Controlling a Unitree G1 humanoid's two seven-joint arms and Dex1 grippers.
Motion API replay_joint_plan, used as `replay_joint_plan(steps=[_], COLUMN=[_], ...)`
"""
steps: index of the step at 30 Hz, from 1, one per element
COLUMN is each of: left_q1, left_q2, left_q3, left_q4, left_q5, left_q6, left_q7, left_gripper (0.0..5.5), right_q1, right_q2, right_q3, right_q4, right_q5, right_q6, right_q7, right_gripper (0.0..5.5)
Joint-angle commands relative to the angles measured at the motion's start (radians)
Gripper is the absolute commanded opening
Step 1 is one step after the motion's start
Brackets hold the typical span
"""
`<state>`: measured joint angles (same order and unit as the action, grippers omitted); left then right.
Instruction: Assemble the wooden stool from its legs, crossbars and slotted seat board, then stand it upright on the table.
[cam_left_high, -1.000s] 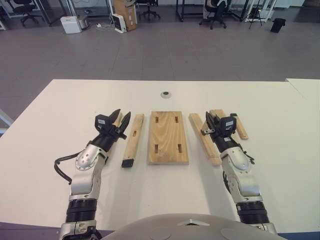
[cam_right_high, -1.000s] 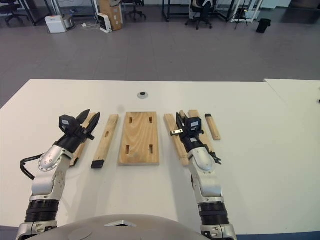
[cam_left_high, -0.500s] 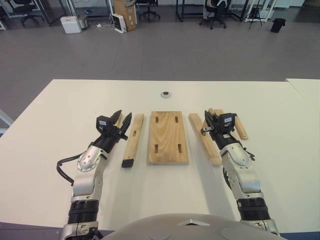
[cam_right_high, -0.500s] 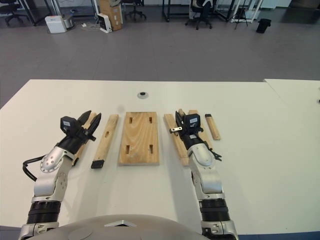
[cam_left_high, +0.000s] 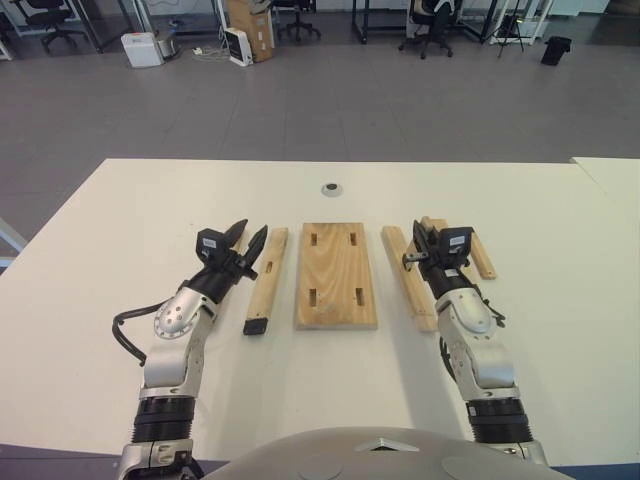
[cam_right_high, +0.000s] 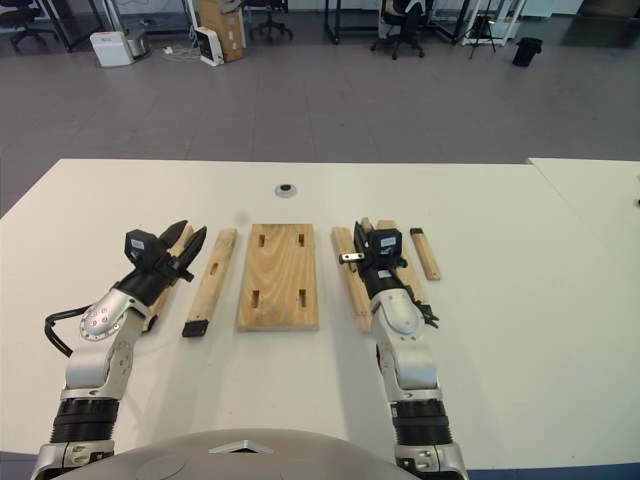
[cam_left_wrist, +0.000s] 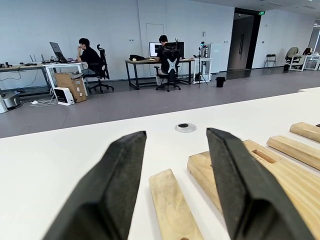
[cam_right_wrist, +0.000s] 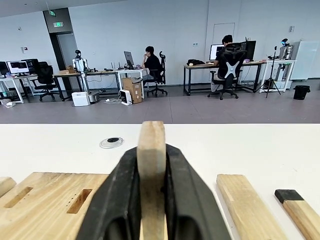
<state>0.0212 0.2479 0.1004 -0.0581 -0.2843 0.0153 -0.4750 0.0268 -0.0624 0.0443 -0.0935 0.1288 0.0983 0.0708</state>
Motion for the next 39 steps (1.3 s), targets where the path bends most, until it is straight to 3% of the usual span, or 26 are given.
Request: replay_joint_plan(steps=[1, 18, 23, 27, 39], left_q1=[-0.018, 0.045, 0.049, 0.057, 0.034], left_q2=[0.007, -0.130, -0.150, -0.144, -0.126], left_q3=[0.013, 0.085, 0.068, 0.075, 0.080], left_q4=[-0.001, -0.033, -0.037, -0.037, -0.038], left_q5=[-0.013, -0.061, -0.049, -0.050, -0.054], left_q6=[0.011, -0.052, -0.059, -0.061, -0.075], left_q7=[0.004, 0.155, 0.168, 0.171, 0.160], left_gripper=[2.19, 2.19, 2.19, 2.19, 2.19], right_q1=[0.126, 0.007, -0.012, -0.014, 0.079], right_q2=[-0.012, -0.065, -0.031, 0.034, 0.074], right_q3=[-0.001, -0.016, -0.046, -0.121, -0.088], right_q4=[0.130, 0.195, 0.214, 0.198, 0.107], right_q5=[-0.049, -0.094, -0.052, 0.089, 0.107], right_q6=[0.102, 0.085, 0.105, 0.257, 0.301], right_q7=[-0.035, -0.030, -0.033, -0.031, -0.040], right_gripper=[0.42, 0.42, 0.42, 0.42, 0.42])
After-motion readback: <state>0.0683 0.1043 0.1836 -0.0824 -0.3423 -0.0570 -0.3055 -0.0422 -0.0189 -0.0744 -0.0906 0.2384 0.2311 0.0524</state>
